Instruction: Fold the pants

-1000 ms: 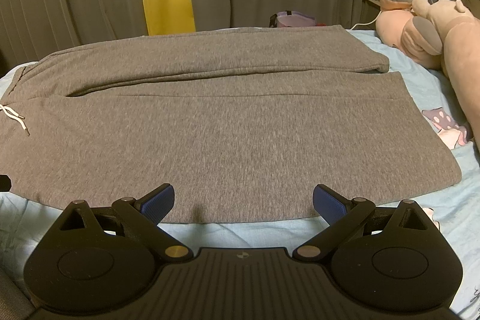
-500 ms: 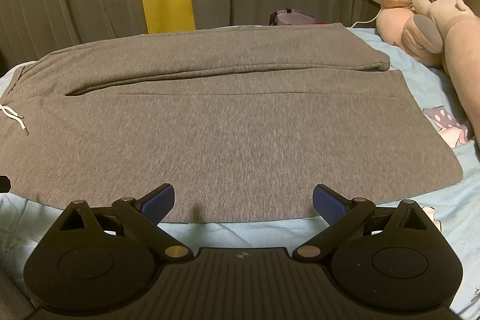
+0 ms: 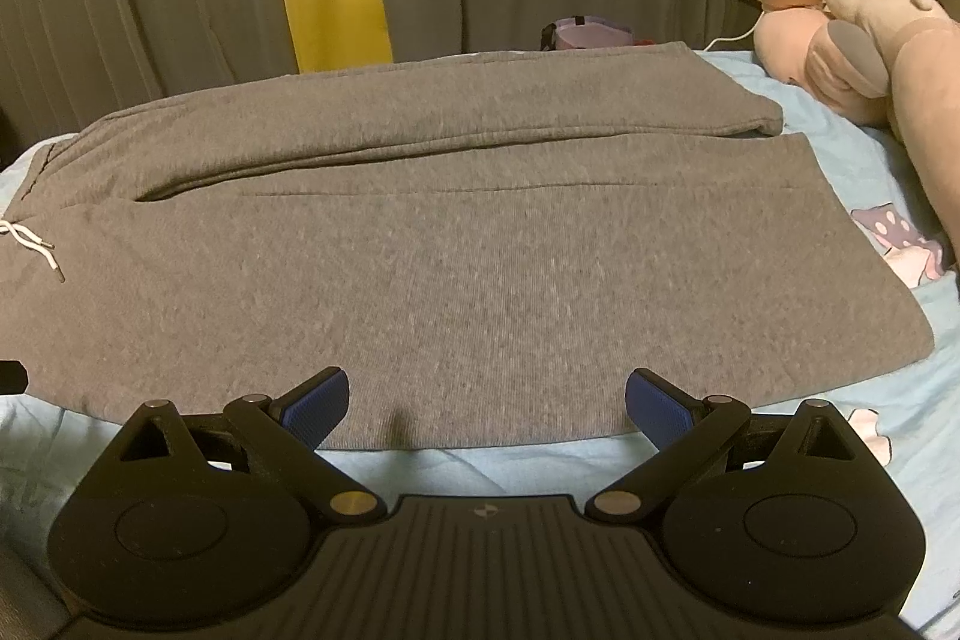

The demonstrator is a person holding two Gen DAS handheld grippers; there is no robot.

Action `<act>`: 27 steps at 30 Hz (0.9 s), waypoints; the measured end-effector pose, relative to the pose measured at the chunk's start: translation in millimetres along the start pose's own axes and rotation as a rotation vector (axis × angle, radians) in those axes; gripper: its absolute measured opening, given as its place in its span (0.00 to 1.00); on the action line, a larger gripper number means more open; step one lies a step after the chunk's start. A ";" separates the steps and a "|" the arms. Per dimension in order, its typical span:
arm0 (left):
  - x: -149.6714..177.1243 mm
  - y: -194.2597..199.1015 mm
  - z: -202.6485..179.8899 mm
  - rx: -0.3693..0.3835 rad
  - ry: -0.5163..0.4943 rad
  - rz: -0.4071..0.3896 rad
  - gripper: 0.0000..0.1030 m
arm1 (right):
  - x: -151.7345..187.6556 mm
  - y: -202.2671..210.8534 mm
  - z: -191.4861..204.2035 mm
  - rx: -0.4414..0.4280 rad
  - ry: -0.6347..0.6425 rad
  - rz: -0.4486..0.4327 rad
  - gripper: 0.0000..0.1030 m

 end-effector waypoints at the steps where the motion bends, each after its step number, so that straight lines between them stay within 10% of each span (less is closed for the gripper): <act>1: -0.3 0.4 -0.4 0.000 -0.002 -0.001 1.00 | 0.1 0.0 -0.7 -0.002 -0.002 0.000 0.96; 27: -2.5 -6.0 -2.6 -0.010 0.004 0.028 1.00 | -0.5 -17.7 -10.9 -0.034 -0.064 0.046 0.96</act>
Point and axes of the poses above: each gripper's, at about its wrist camera, not at the fingertips, and y roughly against the way its jaws point, z to its left, x to its underside, the point moved 4 cm from there along -y, roughly the way its jaws point, and after that the axes turned 2 degrees about -z, right-handed, at the moved point
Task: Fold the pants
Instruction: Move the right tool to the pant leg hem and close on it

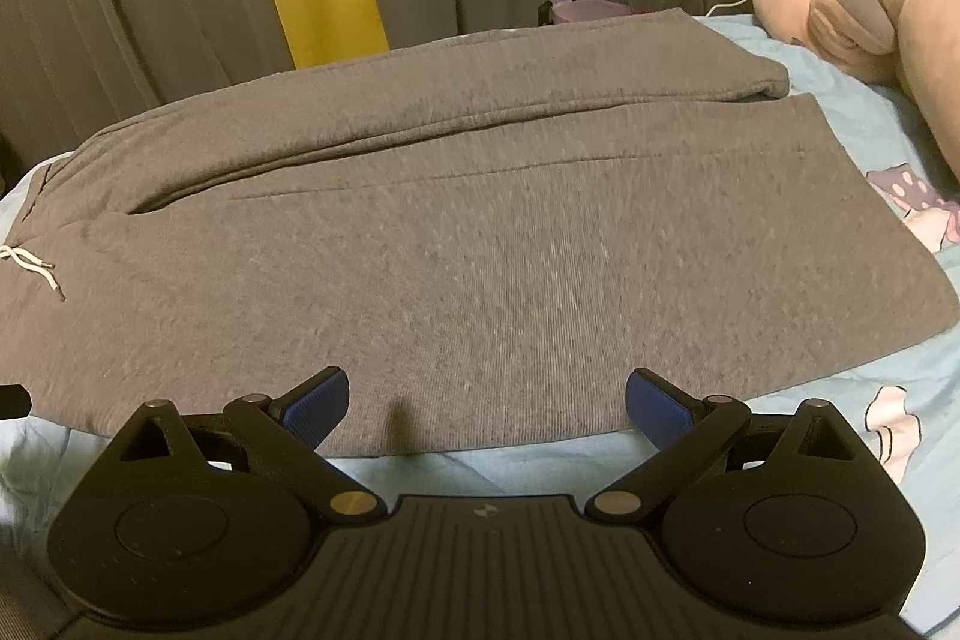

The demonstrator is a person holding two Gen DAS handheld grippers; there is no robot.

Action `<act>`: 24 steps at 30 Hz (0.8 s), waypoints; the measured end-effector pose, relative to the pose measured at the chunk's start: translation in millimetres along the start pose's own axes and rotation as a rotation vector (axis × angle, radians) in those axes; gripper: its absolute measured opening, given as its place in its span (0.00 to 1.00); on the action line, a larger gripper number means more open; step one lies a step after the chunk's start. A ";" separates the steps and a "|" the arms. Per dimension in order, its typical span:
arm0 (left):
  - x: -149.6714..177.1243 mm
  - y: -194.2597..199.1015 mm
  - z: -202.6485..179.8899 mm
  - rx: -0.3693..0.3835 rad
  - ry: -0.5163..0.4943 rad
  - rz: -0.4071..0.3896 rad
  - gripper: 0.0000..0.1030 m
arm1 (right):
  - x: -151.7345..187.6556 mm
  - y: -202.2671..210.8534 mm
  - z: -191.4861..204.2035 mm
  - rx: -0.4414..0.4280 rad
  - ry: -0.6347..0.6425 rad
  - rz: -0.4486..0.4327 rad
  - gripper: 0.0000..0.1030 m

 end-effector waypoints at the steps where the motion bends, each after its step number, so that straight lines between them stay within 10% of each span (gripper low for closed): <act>1: 0.4 -1.1 0.2 0.001 0.003 0.003 1.00 | 0.0 -1.1 -0.4 -0.001 -0.002 0.003 0.96; 24: -7.4 -16.2 3.9 0.017 0.031 0.079 1.00 | -9.6 -26.5 -15.7 -0.046 -0.100 0.027 0.96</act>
Point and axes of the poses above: each gripper's, at about its wrist camera, not at the fingertips, and y roughly against the way its jaws point, z to its left, x to its underside, the point moved 4 cm from there along -y, roughly the way its jaws point, and after that the axes turned 2 degrees about -z, right-handed, at the moved point
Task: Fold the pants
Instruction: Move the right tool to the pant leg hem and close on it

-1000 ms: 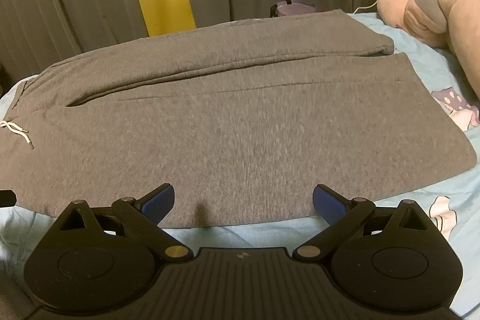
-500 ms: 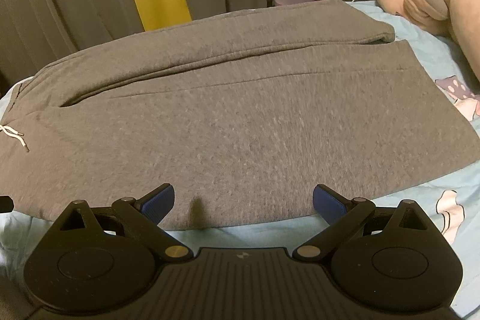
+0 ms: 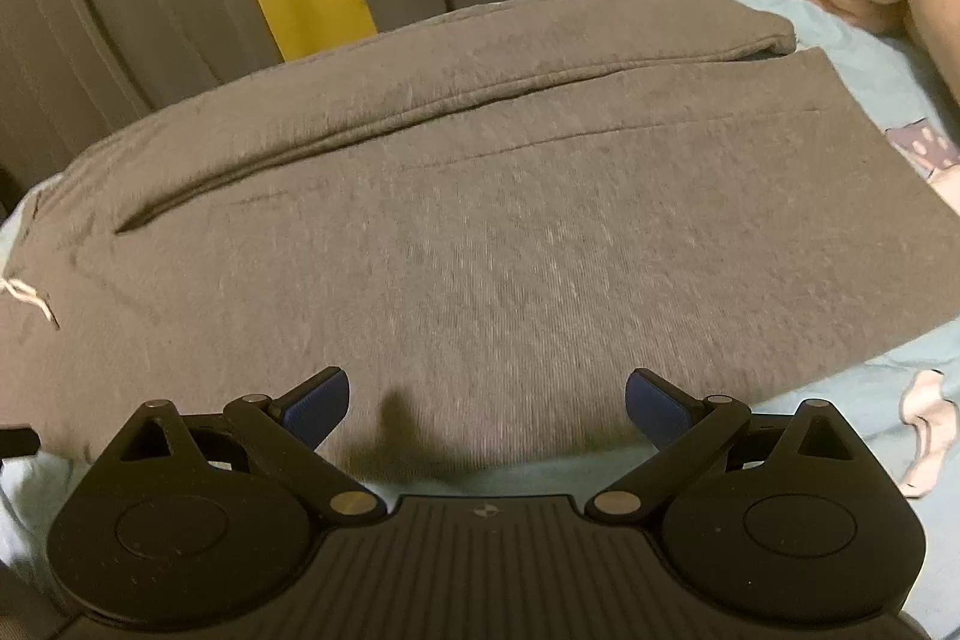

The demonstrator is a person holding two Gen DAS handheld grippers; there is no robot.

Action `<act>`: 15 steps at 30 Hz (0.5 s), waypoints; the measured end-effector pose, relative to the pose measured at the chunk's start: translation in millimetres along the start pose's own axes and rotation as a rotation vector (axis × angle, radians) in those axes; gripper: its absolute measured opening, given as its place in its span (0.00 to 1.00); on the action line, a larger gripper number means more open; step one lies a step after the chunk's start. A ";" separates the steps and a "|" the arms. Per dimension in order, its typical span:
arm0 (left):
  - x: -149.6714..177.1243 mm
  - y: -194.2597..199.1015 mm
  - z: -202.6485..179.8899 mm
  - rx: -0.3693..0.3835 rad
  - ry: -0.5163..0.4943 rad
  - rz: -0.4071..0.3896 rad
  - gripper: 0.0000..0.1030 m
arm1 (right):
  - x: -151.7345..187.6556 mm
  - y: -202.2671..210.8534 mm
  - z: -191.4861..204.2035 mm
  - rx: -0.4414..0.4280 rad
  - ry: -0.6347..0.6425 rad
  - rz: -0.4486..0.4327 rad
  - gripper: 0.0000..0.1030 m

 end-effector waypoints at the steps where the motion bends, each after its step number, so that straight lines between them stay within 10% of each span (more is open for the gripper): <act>1: -3.3 1.6 -0.6 0.000 0.003 -0.001 1.00 | -3.5 -3.3 -1.5 -0.002 -0.012 -0.011 0.96; 15: -141.0 -40.6 -43.0 0.020 0.297 -0.209 1.00 | -22.3 -65.1 -26.4 0.037 -0.117 -0.011 0.97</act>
Point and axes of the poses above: each gripper's, at about its wrist camera, not at the fingertips, and y roughly against the way its jaws point, z to its left, x to its underside, the point moved 4 cm from there along -y, roughly the way its jaws point, and after that the axes turned 2 degrees about -z, right-handed, at the moved point
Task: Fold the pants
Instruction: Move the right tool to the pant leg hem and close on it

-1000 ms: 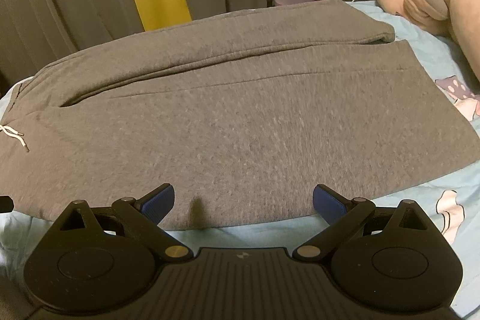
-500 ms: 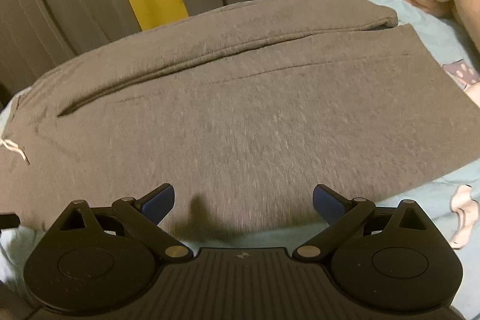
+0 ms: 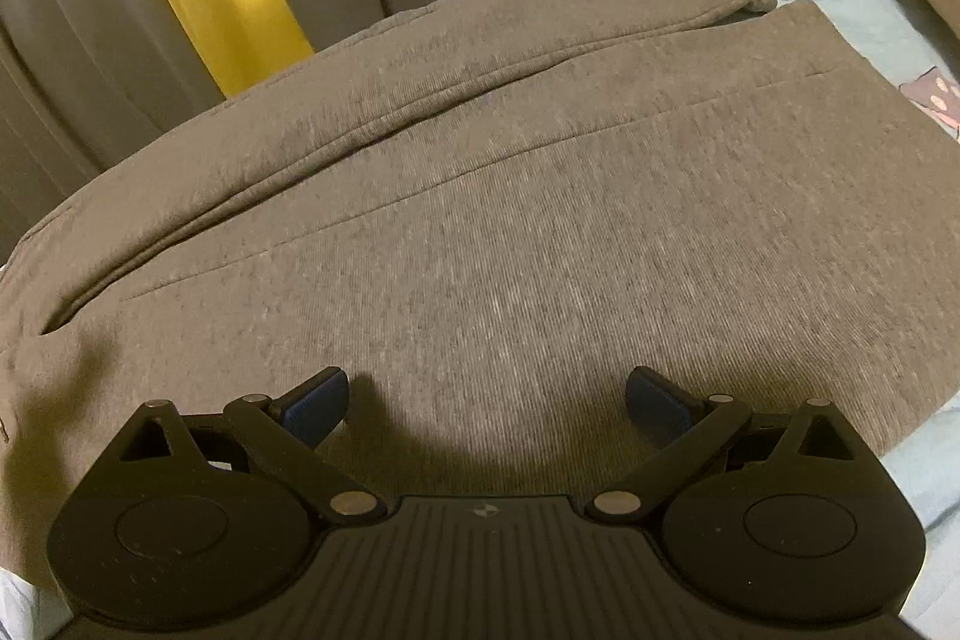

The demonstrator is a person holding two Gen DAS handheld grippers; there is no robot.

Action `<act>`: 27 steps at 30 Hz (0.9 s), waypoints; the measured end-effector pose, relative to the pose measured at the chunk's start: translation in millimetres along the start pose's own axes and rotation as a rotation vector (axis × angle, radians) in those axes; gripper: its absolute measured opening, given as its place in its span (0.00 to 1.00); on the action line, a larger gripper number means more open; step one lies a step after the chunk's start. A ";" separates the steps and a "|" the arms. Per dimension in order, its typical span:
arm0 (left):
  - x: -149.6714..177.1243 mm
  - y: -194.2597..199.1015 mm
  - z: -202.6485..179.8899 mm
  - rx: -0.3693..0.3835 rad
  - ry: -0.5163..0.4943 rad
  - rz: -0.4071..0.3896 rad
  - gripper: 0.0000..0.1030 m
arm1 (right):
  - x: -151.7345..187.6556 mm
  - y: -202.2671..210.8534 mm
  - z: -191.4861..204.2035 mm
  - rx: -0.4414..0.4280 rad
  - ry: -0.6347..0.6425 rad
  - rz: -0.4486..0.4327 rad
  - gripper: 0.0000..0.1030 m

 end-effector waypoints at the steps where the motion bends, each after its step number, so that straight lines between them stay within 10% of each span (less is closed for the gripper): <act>1: -1.3 -10.6 0.8 -0.012 0.008 -0.011 1.00 | 0.0 -0.9 1.0 0.006 0.009 0.005 0.97; 8: 0.3 -54.0 50.4 -0.209 -0.051 -0.245 1.00 | -13.6 -5.0 12.7 0.052 0.117 0.086 0.96; 14: -28.7 -60.4 81.8 -0.277 0.043 -0.423 1.00 | -128.2 -27.8 10.0 -0.018 -0.080 -0.077 0.78; 19: -27.5 -82.2 85.6 -0.300 0.029 -0.386 1.00 | -223.8 -105.2 16.9 0.016 -0.203 -0.088 0.40; 27: -26.2 -101.8 92.5 -0.320 0.028 -0.405 1.00 | -305.6 -218.0 21.1 0.220 -0.387 -0.046 0.46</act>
Point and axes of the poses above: each gripper's, at about its wrist camera, not at the fingertips, and y roughly against the way its jaws point, z to its left, x to its underside, the point moved 4 cm from there along -y, roughly the way its jaws point, and after that the axes turned 2 degrees about -z, right-handed, at the moved point
